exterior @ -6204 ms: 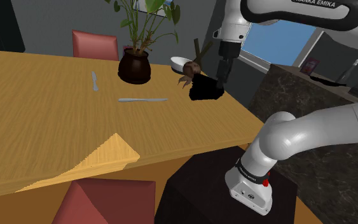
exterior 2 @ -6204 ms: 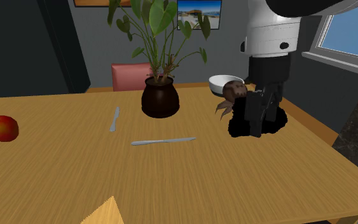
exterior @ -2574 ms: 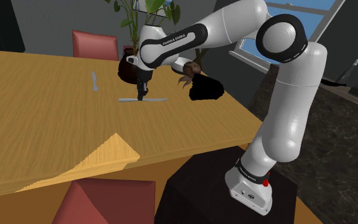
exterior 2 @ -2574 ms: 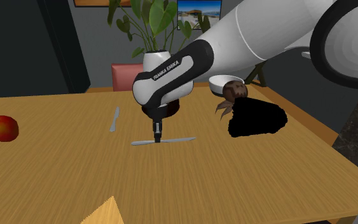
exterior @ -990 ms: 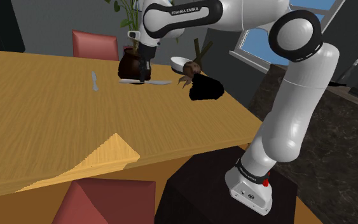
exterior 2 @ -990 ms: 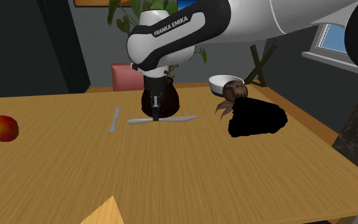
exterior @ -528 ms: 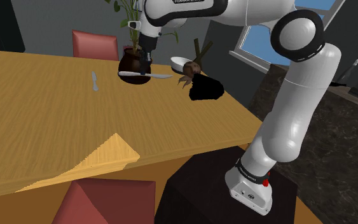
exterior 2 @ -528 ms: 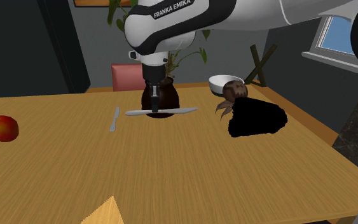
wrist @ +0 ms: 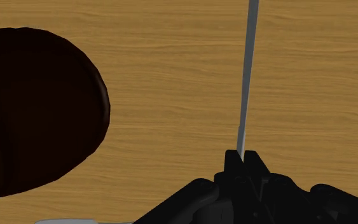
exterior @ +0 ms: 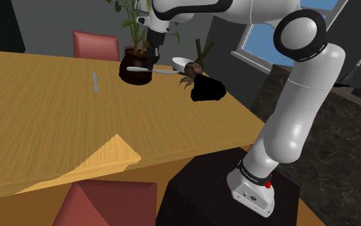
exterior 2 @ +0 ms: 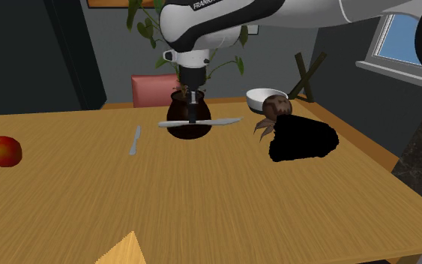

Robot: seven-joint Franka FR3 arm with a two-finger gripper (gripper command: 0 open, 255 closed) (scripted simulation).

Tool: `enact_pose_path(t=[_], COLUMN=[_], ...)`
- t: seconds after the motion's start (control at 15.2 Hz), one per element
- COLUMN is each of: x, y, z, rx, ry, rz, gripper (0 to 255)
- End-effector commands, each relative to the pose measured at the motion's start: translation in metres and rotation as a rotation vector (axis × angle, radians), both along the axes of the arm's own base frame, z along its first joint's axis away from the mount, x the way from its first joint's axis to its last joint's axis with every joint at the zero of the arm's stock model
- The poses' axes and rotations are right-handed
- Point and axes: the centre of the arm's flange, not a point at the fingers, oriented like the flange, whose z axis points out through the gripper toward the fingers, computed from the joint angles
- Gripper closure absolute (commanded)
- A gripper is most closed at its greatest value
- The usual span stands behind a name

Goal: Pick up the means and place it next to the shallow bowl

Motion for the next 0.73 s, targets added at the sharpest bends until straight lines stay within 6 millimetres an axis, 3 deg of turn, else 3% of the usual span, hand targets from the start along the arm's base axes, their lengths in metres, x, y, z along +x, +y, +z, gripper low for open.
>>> enact_pose_path(t=[0.0,0.66], x=[0.003,0.02], y=[-0.028,-0.159], z=[0.002,0.002], rx=[0.0,0.0], ry=[0.0,0.0], rz=[0.001,0.001], gripper=[255,255])
